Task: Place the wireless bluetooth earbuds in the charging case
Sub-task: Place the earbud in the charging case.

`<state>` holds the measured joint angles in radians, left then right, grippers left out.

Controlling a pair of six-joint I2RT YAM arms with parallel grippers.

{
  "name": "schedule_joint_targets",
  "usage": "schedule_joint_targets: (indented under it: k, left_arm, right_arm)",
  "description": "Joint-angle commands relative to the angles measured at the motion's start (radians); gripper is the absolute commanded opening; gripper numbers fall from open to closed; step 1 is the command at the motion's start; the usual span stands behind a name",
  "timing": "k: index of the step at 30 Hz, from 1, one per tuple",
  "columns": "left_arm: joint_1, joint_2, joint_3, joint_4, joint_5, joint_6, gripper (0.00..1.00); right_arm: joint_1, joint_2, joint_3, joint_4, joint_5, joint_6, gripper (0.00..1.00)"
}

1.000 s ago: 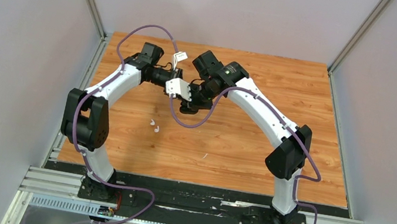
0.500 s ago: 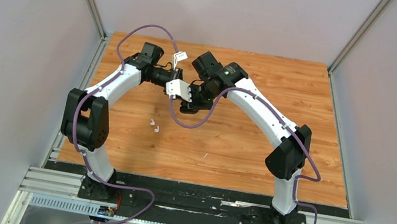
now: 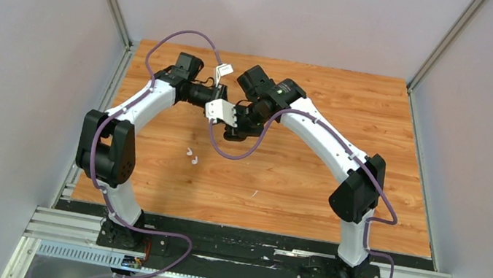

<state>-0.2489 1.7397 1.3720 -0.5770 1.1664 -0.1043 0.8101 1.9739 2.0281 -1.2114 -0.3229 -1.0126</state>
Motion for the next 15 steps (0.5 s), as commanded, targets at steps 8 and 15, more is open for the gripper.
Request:
schedule_joint_targets:
  k: [8,15]
  left_arm:
    - [-0.004,0.003,0.04,0.019,0.052,0.0,0.0]
    - [-0.004,0.01,0.043,0.016,0.046,0.01,0.0]
  right_arm:
    - [0.008,-0.008,0.04,0.023,0.045,0.035,0.26]
    - [-0.012,-0.033,0.056,0.022,0.065,0.053,0.3]
